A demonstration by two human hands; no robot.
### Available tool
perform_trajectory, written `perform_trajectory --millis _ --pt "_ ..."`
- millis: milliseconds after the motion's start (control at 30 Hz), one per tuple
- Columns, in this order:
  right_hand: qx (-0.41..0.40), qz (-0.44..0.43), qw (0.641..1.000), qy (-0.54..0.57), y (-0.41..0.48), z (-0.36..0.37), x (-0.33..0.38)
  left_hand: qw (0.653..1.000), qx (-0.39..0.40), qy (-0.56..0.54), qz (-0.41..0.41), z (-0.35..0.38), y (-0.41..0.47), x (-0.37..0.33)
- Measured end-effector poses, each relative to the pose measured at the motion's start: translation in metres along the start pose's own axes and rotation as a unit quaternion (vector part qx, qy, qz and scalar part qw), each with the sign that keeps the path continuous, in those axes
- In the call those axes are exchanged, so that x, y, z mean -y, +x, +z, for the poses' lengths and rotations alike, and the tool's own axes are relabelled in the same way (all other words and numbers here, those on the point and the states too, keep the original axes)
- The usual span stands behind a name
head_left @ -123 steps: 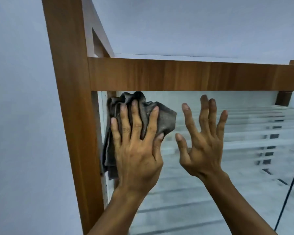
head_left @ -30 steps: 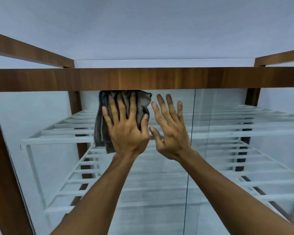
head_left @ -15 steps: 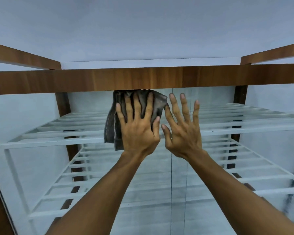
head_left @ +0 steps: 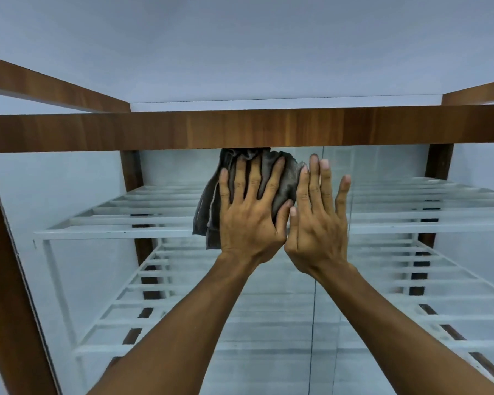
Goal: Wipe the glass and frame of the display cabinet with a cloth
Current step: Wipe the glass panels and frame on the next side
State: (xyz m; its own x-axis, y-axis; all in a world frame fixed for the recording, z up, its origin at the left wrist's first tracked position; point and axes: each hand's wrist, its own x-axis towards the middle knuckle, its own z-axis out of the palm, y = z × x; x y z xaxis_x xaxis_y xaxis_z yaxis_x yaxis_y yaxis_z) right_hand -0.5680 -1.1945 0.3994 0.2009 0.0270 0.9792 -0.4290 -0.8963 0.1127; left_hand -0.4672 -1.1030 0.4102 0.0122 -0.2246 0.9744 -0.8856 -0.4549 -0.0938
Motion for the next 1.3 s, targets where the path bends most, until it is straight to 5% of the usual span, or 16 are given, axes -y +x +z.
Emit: perform_trajectory --millis 867,1033,1167,1200,1300 --pt "0.072 -0.031 0.997 0.002 0.051 0.079 0.228 0.993 -0.017 0.057 -0.106 -0.094 -0.059 0.297" --pt "0.064 -0.056 0.996 0.016 0.025 0.084 0.233 0.956 -0.041 0.015 -0.290 -0.084 -0.096 0.285" --pt "0.072 -0.093 0.993 0.005 -0.001 0.090 0.241 0.997 0.049 0.057 -0.002 -0.085 -0.126 0.288" --pt "0.068 -0.090 0.994 0.003 -0.001 0.090 0.241 0.997 0.046 0.056 0.009 -0.088 -0.124 0.299" --pt "0.056 -0.086 0.995 0.010 0.000 0.092 0.241 0.971 -0.028 0.037 -0.233 -0.083 -0.118 0.294"
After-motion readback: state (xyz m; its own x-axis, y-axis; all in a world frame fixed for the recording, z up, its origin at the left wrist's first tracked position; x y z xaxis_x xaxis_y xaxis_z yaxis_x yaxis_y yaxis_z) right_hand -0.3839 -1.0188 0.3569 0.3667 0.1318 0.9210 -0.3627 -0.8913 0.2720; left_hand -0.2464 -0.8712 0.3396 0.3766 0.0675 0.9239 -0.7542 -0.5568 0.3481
